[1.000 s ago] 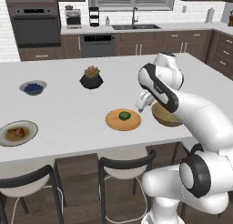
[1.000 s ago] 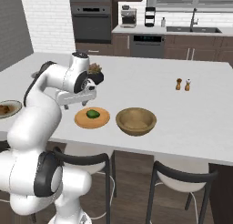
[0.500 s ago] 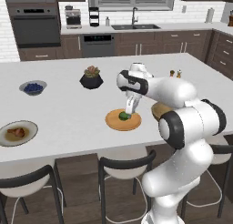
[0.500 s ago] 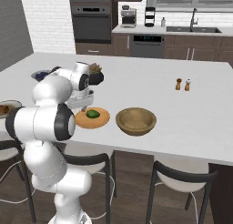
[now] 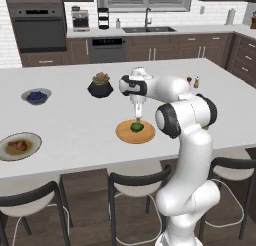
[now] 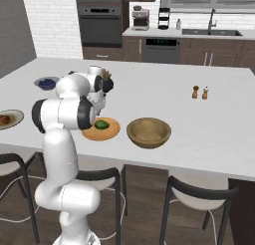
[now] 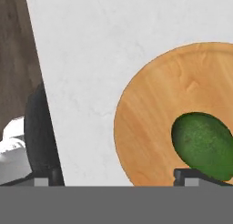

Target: Pick the chicken drumstick and avocado from their plates and place them in the bowl. Then put the bowl in the fridge.

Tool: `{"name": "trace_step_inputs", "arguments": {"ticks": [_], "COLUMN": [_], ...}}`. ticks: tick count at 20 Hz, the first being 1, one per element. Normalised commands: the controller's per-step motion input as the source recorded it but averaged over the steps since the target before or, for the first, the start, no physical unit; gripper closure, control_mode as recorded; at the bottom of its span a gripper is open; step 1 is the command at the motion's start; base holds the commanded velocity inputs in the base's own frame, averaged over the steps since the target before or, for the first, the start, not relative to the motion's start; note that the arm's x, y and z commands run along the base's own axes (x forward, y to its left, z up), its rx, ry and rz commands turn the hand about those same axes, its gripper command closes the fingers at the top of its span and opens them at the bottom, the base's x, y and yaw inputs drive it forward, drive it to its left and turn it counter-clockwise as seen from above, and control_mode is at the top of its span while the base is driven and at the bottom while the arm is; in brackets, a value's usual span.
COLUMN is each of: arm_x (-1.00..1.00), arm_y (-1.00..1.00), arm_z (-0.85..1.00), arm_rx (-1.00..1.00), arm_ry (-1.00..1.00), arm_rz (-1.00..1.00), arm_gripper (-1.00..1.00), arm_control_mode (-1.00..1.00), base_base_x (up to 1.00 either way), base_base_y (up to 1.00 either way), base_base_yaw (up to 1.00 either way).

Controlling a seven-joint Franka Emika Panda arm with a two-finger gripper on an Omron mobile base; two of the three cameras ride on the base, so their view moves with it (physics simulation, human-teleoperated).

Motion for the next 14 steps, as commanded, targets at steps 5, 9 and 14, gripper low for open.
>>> {"name": "trace_step_inputs", "arguments": {"ticks": [5,9,14], "arm_x": [0.52,0.01,0.01], "arm_y": [-0.15,-0.09,0.0], "arm_z": [-0.41,-0.49,-0.38], "arm_rx": [0.0,0.0,0.0], "arm_ry": [-0.21,-0.3,-0.21], "arm_rz": [0.01,0.0,0.0], "arm_gripper": [-1.0,-1.0,-1.0], "arm_control_mode": [-1.0,-1.0,-1.0], "base_base_x": [0.0,0.0,0.0], "base_base_y": [0.0,0.0,0.0], "base_base_yaw": [0.0,0.0,0.0]}}
